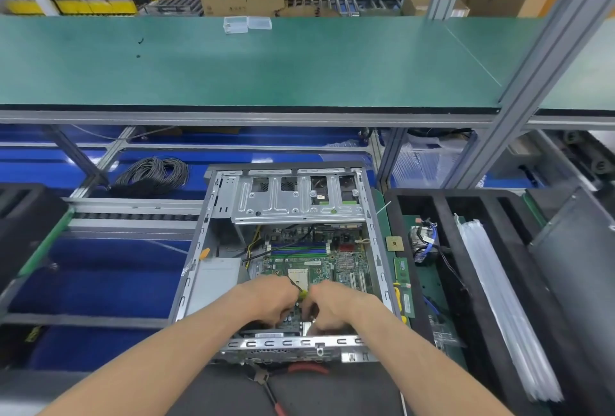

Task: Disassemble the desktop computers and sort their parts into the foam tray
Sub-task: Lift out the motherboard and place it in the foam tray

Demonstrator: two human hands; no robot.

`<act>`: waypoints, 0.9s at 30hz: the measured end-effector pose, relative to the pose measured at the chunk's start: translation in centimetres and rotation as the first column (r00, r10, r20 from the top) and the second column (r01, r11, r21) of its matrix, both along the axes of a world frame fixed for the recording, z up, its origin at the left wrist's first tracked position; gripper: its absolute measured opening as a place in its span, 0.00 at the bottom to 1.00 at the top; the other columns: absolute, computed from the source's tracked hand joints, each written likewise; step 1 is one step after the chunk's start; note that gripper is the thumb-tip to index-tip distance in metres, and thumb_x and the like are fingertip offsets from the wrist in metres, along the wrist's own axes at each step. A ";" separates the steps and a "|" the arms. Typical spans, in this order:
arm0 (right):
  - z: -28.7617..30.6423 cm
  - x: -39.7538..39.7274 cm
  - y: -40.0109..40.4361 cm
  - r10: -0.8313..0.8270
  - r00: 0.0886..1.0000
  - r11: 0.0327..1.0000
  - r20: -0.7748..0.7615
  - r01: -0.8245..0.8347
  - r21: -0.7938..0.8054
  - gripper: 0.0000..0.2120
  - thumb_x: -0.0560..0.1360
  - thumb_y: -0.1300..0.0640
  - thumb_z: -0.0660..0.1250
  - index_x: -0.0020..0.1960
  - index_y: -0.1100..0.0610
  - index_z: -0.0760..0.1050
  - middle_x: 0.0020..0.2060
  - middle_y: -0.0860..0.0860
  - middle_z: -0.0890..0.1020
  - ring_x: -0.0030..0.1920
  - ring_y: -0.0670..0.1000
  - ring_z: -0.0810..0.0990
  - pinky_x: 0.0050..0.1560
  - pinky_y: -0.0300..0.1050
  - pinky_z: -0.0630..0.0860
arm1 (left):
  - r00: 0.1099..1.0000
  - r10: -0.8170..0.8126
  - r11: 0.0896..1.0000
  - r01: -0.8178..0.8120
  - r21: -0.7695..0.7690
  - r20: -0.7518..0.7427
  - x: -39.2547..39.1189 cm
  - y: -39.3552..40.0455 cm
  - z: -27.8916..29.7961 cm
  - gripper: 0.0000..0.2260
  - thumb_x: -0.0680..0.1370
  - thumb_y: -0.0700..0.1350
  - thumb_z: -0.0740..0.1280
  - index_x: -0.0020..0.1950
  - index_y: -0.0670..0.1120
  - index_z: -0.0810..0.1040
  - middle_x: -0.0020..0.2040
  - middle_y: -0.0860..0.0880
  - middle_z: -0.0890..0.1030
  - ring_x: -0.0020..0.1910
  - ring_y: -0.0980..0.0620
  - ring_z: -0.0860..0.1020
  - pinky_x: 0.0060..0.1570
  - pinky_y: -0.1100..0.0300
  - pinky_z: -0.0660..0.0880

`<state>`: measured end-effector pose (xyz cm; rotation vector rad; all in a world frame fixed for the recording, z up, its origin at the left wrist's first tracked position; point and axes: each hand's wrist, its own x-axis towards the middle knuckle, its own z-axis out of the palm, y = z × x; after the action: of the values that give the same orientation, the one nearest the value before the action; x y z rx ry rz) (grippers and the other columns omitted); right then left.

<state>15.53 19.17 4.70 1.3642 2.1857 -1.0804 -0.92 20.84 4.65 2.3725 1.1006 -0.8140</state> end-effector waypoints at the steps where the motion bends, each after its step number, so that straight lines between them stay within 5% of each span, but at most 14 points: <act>1: 0.0 -0.1 0.1 -0.016 1.000 1.000 -0.001 0.016 -0.012 0.17 0.73 0.49 0.76 0.60 0.51 0.82 0.57 0.52 0.83 0.55 0.57 0.80 0.60 0.51 0.78 | 1.000 -0.021 1.000 0.021 0.020 0.000 0.1 -0.1 -0.1 0.05 0.73 0.35 0.70 0.43 0.44 0.83 0.38 0.47 0.81 0.41 0.44 0.80 0.42 0.50 0.79; 4: -0.1 -0.5 0.2 -0.059 0.998 0.997 0.018 0.060 -0.039 0.17 0.72 0.46 0.77 0.58 0.52 0.84 0.55 0.53 0.84 0.54 0.57 0.81 0.60 0.54 0.79 | 0.995 -0.101 0.992 0.101 0.081 -0.004 0.2 -0.5 -0.5 0.06 0.74 0.36 0.68 0.40 0.45 0.75 0.33 0.49 0.70 0.37 0.42 0.74 0.36 0.52 0.72; 9: -0.1 -1.1 0.2 -0.101 0.993 0.994 0.060 0.104 -0.042 0.13 0.74 0.54 0.76 0.55 0.58 0.82 0.52 0.56 0.83 0.48 0.57 0.81 0.55 0.53 0.81 | 0.990 -0.118 0.992 0.114 0.062 0.073 0.6 -0.6 -0.5 0.06 0.73 0.34 0.67 0.47 0.41 0.80 0.31 0.51 0.67 0.34 0.42 0.72 0.35 0.54 0.68; 12: -0.4 -1.1 0.2 -0.134 0.990 0.989 0.044 0.136 -0.054 0.09 0.76 0.60 0.72 0.56 0.59 0.81 0.54 0.56 0.84 0.52 0.58 0.83 0.55 0.55 0.81 | 0.990 -0.058 0.996 0.050 0.068 0.128 0.9 -0.6 0.0 0.07 0.70 0.36 0.70 0.36 0.47 0.78 0.29 0.55 0.67 0.27 0.52 0.68 0.32 0.58 0.67; 15: -0.4 -1.2 0.1 -0.124 0.991 0.989 0.044 0.127 -0.071 0.12 0.74 0.53 0.76 0.56 0.56 0.84 0.55 0.54 0.84 0.54 0.57 0.82 0.59 0.53 0.80 | 0.993 0.049 0.995 -0.058 0.077 0.110 0.4 -0.3 0.3 0.10 0.69 0.37 0.69 0.31 0.49 0.73 0.29 0.52 0.73 0.30 0.50 0.75 0.30 0.56 0.73; 17: -0.4 -1.2 0.1 -0.132 0.990 0.988 0.043 0.135 -0.078 0.15 0.73 0.51 0.76 0.57 0.56 0.84 0.55 0.54 0.83 0.53 0.57 0.82 0.59 0.53 0.79 | 0.992 0.091 0.988 -0.101 0.118 0.090 0.1 0.0 0.7 0.03 0.70 0.37 0.66 0.39 0.44 0.77 0.33 0.48 0.75 0.35 0.48 0.76 0.31 0.53 0.75; 21: -0.6 -1.0 0.1 -0.123 0.992 0.990 0.029 0.125 -0.061 0.15 0.73 0.51 0.76 0.57 0.56 0.84 0.55 0.54 0.84 0.50 0.55 0.81 0.57 0.49 0.80 | 0.993 0.109 0.976 -0.117 0.181 0.053 -0.3 0.4 1.4 0.07 0.75 0.35 0.64 0.49 0.43 0.78 0.41 0.47 0.75 0.39 0.46 0.75 0.35 0.53 0.74; 23: -0.6 -0.6 0.0 -0.120 0.993 0.991 0.014 0.120 -0.062 0.16 0.73 0.53 0.77 0.59 0.56 0.83 0.58 0.54 0.84 0.53 0.55 0.82 0.60 0.50 0.79 | 0.997 0.060 0.973 -0.049 0.226 -0.042 -0.6 0.1 1.7 0.08 0.76 0.33 0.63 0.52 0.41 0.79 0.54 0.40 0.77 0.43 0.44 0.77 0.40 0.51 0.75; 25: -0.5 -0.2 0.0 -0.121 0.993 0.991 -0.006 0.121 -0.059 0.17 0.72 0.58 0.78 0.60 0.56 0.83 0.61 0.53 0.82 0.58 0.56 0.81 0.64 0.50 0.77 | 0.991 -0.024 0.955 0.060 0.290 -0.128 -1.0 -0.2 1.9 0.09 0.77 0.32 0.65 0.56 0.38 0.79 0.69 0.34 0.68 0.54 0.38 0.77 0.48 0.49 0.76; 27: -0.4 0.2 -0.1 -0.130 0.991 0.990 -0.024 0.128 -0.058 0.18 0.73 0.64 0.75 0.62 0.57 0.82 0.63 0.54 0.81 0.60 0.56 0.80 0.66 0.49 0.76 | 0.974 -0.123 0.923 0.182 0.340 -0.188 -1.1 -0.3 1.9 0.10 0.78 0.33 0.66 0.59 0.36 0.79 0.72 0.35 0.67 0.64 0.36 0.71 0.60 0.45 0.73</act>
<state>15.77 19.11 4.32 1.4916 2.0933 -1.2043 -1.98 20.51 6.57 2.7627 1.2270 -0.9456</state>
